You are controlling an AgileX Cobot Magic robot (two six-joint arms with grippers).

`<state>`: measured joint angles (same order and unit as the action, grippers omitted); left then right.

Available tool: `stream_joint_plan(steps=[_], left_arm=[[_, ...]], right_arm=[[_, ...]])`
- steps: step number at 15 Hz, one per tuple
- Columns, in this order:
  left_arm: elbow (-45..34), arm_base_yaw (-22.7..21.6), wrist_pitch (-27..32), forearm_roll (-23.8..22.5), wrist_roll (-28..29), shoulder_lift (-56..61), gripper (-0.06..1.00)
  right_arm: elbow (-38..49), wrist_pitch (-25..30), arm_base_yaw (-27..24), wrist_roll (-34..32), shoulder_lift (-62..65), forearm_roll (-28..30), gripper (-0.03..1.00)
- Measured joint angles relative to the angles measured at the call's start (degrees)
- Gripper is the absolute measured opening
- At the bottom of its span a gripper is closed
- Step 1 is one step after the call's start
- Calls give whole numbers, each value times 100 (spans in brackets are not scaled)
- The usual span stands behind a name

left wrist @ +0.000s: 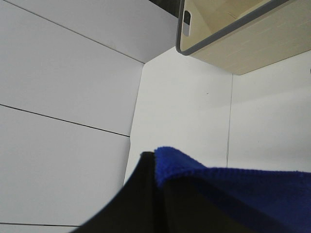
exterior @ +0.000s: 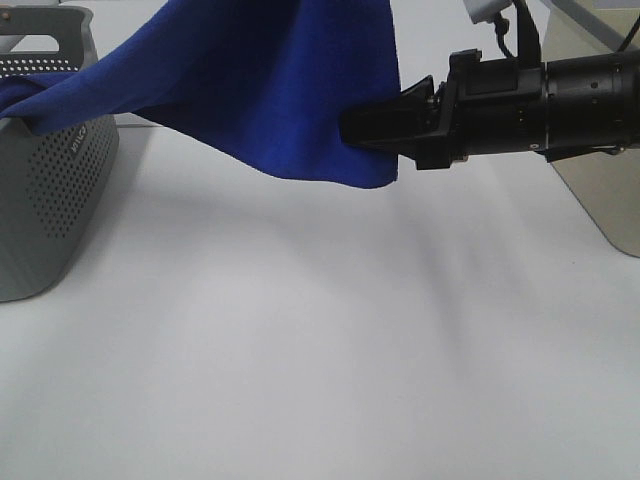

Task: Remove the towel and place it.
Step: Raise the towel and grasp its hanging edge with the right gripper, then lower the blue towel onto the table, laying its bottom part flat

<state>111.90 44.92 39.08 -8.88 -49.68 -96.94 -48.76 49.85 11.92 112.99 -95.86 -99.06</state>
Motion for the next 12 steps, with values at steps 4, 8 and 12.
stream_joint_plan(steps=[4, 8, 12], left_arm=[[0, 0, 6, -132, 17, 0, 0], [0, 0, 11, -155, 395, 0, 0], [0, -86, 11, -246, 1937, 0, 0]], right_arm=[[-46, -298, 0, -1134, 74, 355, 1], [-1054, -430, 0, -4068, 413, 3128, 1], [-2842, 1140, 0, -7855, 418, 6406, 1]])
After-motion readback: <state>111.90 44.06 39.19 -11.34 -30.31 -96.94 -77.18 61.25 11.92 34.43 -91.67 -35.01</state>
